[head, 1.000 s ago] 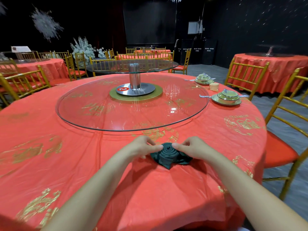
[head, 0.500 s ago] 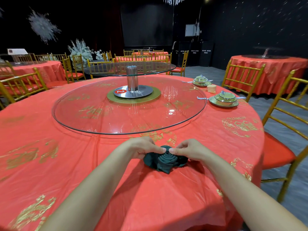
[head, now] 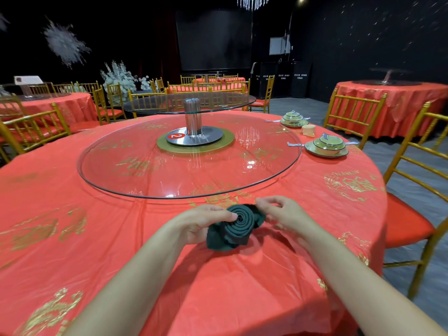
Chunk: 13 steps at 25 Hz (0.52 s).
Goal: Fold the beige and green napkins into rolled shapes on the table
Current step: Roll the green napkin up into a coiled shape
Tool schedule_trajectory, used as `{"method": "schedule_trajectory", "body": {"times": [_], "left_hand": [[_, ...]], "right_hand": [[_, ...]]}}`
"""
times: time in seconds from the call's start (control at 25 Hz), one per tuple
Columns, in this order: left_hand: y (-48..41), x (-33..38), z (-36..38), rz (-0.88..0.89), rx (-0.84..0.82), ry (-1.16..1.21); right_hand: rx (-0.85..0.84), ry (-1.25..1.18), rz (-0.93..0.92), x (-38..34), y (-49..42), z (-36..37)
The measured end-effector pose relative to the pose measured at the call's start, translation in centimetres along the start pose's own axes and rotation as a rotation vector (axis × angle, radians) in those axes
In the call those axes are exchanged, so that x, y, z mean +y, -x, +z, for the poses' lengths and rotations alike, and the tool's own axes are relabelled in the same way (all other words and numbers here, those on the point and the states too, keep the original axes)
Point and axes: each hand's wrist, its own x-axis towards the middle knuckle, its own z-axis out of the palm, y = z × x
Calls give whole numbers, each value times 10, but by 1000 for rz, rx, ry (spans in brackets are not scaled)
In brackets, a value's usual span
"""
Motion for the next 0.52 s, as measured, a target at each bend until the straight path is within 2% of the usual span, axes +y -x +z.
{"method": "schedule_trajectory", "body": {"times": [0.08, 0.16, 0.24, 0.32, 0.4, 0.52], "left_hand": [[5, 0, 4, 82, 9, 152], [2, 1, 11, 167, -19, 315], [-3, 2, 24, 234, -50, 460], [-7, 6, 43, 297, -53, 621], [-13, 9, 60, 346, 24, 734], [-20, 13, 77, 345, 157, 602]], "right_hand": [[46, -246, 95, -1, 2, 0], [-61, -381, 195, 1, 9, 6], [-247, -497, 187, 5, 17, 16], [-308, -602, 106, 5, 21, 23], [-229, -739, 44, 2, 21, 24], [-76, -853, 16, -1, 16, 11]]}}
